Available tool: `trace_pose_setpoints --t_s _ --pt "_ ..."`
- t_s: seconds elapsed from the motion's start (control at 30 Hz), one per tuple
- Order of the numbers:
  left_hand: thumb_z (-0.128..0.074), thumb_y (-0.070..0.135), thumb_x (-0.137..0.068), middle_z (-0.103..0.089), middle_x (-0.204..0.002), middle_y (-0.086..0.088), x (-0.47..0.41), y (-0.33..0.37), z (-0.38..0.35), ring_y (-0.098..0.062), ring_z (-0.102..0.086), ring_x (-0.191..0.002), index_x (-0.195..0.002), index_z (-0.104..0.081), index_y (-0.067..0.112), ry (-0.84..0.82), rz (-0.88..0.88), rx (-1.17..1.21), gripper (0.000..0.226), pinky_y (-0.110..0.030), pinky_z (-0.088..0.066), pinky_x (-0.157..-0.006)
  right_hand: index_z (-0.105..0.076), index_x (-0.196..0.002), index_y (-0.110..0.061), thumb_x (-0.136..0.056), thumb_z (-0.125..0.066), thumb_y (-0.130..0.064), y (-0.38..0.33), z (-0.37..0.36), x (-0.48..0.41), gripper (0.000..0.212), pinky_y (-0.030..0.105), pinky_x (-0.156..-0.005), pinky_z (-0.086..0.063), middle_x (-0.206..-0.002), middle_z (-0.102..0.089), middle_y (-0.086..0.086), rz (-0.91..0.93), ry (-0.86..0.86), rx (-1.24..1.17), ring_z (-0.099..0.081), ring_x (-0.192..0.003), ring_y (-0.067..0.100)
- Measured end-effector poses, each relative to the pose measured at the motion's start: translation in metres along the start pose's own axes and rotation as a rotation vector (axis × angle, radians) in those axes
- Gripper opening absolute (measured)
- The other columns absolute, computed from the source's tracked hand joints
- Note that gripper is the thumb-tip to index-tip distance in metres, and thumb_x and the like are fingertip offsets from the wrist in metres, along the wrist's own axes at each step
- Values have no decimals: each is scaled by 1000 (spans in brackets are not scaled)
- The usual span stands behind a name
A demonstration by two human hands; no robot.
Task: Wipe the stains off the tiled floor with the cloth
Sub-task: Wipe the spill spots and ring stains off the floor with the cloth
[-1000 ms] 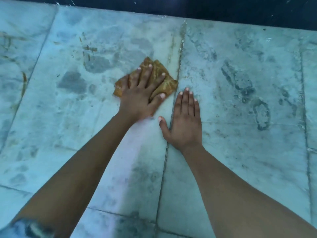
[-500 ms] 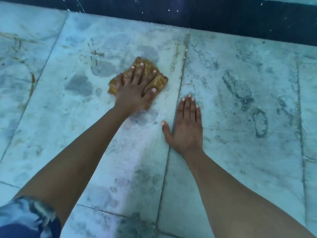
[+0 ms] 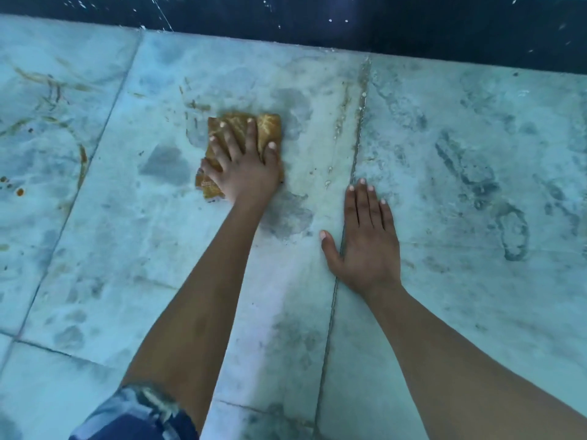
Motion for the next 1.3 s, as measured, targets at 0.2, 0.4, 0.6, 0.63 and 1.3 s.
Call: trace_pose_setpoints --t_s 0.2,0.4,0.6,0.63,1.3 --pt "-22 56 -96 3 -160 2 -92 -22 38 -26 2 -146 -148 -8 44 -81 -107 -13 55 -54 1 -113 -20 -148 0 -91 -24 -54 1 -2 0 78 39 -117 -6 -155 -17 18 12 29 43 -15 -145 27" --pt "-20 53 -96 5 -160 -3 -71 -101 42 -31 3 -145 -149 -8 39 44 306 130 56 -60 2 -112 -20 -147 1 -90 -26 -53 1 -1 0 79 39 -117 -6 -155 -17 19 9 29 37 -15 -144 27" --pt "-27 51 -98 -2 -160 -2 2 -45 15 -28 -1 -146 -147 -16 41 31 -67 30 51 -55 0 -112 -18 -148 0 -90 -24 -54 1 -2 0 79 38 -117 -4 -156 -17 18 21 21 48 -14 -145 26" --pt "-29 50 -98 -7 -160 0 -13 -47 20 -27 -4 -146 -146 -22 42 32 -126 32 49 -54 -2 -112 -18 -148 0 -90 -24 -54 1 -2 0 79 38 -117 -4 -155 -17 18 27 24 52 -14 -145 26" --pt "-39 35 -97 -39 -147 -6 -40 -159 50 -34 -34 -133 -137 -43 27 149 47 41 41 -57 -27 -105 -16 -148 0 -88 -18 -56 2 -6 0 82 39 -118 -3 -156 -14 18 40 25 49 -11 -145 27"
Point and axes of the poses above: each hand's wrist, its own x-axis away from the middle knuckle, its own z-axis out of the back of the hand, y = z × x, the point moved 1 cm from there along -x, towards the middle knuckle
